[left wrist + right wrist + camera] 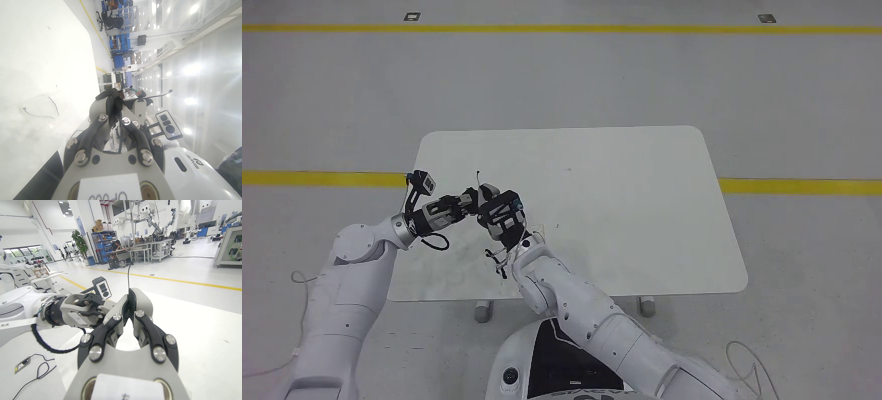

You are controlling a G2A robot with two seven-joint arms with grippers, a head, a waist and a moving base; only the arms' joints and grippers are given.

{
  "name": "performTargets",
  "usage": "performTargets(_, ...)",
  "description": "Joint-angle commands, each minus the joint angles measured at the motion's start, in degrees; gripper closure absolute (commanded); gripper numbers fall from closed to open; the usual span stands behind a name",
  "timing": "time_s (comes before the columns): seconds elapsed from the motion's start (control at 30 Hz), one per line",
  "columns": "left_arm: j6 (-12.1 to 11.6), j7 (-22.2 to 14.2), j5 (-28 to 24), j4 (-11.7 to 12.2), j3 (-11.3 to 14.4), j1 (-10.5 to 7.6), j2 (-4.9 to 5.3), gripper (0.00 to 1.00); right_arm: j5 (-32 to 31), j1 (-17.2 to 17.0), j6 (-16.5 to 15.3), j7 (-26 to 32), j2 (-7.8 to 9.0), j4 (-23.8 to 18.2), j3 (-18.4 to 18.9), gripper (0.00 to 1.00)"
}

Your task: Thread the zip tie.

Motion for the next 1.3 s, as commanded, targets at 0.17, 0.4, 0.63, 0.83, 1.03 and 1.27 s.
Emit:
performTargets(0.17, 0.00, 0.00, 0.00, 0.00, 0.00, 0.00, 0.00, 1.00, -0.72, -0.09, 0.16, 0.65, -0.10, 0.13, 0.39, 1.00)
performTargets(0.4, 0.00, 0.00, 0.00, 0.00, 0.00, 0.00, 0.00, 1.00, -1.02, -0.28, 0.83, 0.81, -0.21, 0.39, 1.05, 1.00)
performTargets(0.63, 0.00, 0.00, 0.00, 0.00, 0.00, 0.00, 0.00, 1.00, -1.76, -0.67, 1.38, 1.20, -0.22, 0.39, 1.58, 1.00)
performTargets(0.83, 0.00, 0.00, 0.00, 0.00, 0.00, 0.00, 0.00, 1.00, -1.43, -1.12, 0.31, 1.42, -0.21, -0.15, 2.01, 1.00)
performTargets(1.03, 0.00, 0.00, 0.00, 0.00, 0.00, 0.00, 0.00, 1.00, -1.12, -0.93, -0.69, 1.68, -0.25, -0.09, 1.43, 1.00)
performTargets(1.27, 0.00, 0.00, 0.00, 0.00, 0.00, 0.00, 0.00, 1.00, -0.80, -0.60, -0.22, 1.74, -0.37, 0.68, 1.32, 1.00)
